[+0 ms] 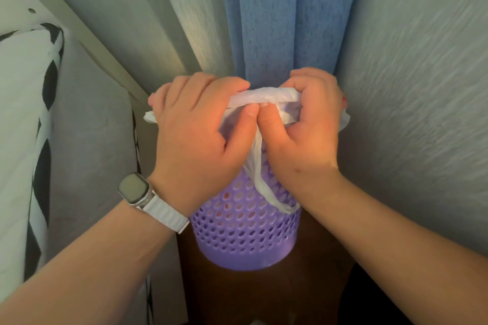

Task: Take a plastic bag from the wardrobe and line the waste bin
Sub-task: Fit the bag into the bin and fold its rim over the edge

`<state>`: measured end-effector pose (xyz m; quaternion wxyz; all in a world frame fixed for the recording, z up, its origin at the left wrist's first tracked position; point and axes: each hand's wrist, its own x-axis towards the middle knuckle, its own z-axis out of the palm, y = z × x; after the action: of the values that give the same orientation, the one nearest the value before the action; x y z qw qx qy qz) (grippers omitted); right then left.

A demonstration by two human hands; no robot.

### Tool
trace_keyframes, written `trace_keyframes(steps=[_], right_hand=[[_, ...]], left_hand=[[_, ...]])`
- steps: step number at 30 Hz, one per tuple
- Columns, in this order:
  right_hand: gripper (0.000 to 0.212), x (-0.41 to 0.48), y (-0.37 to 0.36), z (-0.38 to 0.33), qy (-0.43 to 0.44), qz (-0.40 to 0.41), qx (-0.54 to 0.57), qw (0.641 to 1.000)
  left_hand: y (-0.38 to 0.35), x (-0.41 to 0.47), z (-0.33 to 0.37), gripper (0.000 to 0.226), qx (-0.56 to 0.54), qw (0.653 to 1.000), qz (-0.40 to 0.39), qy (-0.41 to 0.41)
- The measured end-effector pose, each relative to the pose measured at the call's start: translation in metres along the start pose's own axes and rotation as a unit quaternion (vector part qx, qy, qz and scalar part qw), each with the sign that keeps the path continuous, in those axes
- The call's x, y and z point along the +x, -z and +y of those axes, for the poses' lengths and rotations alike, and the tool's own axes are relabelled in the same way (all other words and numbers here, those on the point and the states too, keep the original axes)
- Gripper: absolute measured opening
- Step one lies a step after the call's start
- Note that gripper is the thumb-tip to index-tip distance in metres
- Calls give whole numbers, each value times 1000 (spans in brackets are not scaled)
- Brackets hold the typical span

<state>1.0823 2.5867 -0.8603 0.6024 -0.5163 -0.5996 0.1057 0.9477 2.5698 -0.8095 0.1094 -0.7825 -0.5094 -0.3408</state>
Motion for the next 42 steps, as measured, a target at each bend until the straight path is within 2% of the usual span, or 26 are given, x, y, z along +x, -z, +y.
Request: trace_keyframes(steps=[7, 11, 18, 24, 27, 32, 35, 39, 42], right_hand=[[29, -2, 0, 6, -20, -59, -13, 998], [38, -11, -1, 9, -48, -122, 28, 991], [46, 2, 8, 33, 10, -88, -8, 996], [26, 3, 6, 35, -2, -49, 32, 998], [27, 3, 6, 31, -6, -45, 19, 999], [29, 5, 5, 19, -24, -35, 8, 999], [25, 2, 4, 11, -25, -36, -2, 999], [20, 1, 5, 9, 0, -56, 20, 998], [28, 5, 10, 18, 51, -67, 26, 996]], left_hand=[[-2, 2, -16, 28, -6, 998, -57, 1], [-2, 2, -28, 23, 15, 998, -59, 0], [-1, 5, -35, 17, -35, 997, -58, 29], [-2, 3, -27, 17, -102, 992, -61, 43], [-1, 2, -24, 19, -84, 993, -76, 30], [-2, 1, -14, 29, -54, 997, -56, 13], [-4, 1, -13, 24, -56, 997, -43, 25], [-4, 0, -18, 17, -54, 998, -20, 22], [-4, 2, -24, 18, -61, 998, -9, 30]])
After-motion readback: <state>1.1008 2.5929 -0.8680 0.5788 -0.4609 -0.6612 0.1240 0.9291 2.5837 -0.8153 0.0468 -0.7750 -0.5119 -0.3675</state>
